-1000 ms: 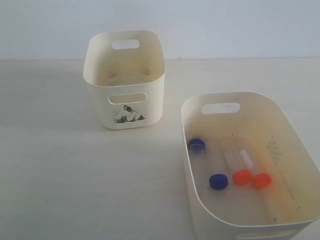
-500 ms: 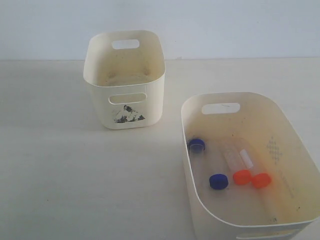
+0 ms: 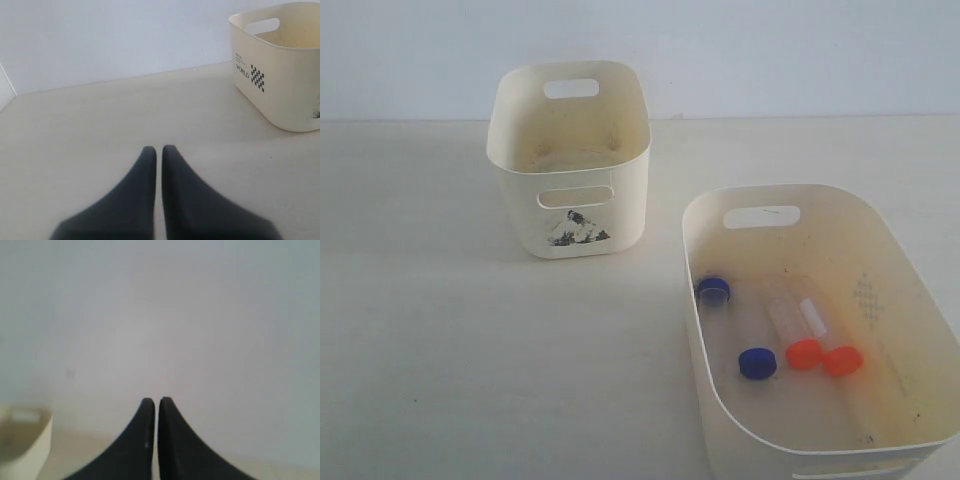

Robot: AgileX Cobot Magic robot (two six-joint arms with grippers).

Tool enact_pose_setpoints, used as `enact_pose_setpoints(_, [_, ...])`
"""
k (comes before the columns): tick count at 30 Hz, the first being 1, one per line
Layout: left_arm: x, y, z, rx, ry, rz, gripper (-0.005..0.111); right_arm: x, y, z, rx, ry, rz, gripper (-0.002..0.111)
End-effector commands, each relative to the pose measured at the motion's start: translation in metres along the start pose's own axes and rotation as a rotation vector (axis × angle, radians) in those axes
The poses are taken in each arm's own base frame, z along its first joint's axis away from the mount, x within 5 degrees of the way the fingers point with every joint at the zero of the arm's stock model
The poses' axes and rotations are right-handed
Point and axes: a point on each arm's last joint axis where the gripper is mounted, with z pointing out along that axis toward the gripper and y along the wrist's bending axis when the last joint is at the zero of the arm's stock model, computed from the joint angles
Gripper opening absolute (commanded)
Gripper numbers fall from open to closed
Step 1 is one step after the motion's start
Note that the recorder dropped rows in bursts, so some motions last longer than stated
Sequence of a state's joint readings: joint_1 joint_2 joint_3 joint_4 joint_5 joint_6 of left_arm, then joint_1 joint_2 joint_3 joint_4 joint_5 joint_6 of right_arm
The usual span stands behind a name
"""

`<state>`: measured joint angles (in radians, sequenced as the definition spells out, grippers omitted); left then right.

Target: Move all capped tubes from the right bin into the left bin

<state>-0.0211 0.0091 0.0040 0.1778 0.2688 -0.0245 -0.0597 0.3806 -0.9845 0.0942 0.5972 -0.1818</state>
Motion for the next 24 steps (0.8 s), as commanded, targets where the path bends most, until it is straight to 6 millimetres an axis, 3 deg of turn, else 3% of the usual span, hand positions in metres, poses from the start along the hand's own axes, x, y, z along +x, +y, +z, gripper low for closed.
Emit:
enact_pose_setpoints(1, [-0.002,0.000,-0.001,-0.002,-0.015,-0.013,0.004,0.028,0.005,0.023,-0.096,0.529,-0.001,0.002])
enact_pose_setpoints(6, [-0.002,0.000,-0.001,-0.002,-0.015,-0.013,0.004,0.044,0.006,0.037,-0.130,0.729,0.005,0.002])
enact_pose_setpoints(18, [-0.002,0.000,-0.001,-0.002,-0.015,-0.013,0.004,0.035,0.005,0.050,-0.111,0.597,0.019,0.002])
enact_pose_setpoints(24, [-0.002,0.000,-0.001,-0.002,-0.015,-0.013,0.004,0.027,0.027,0.073,-0.323,0.514,0.235,0.002])
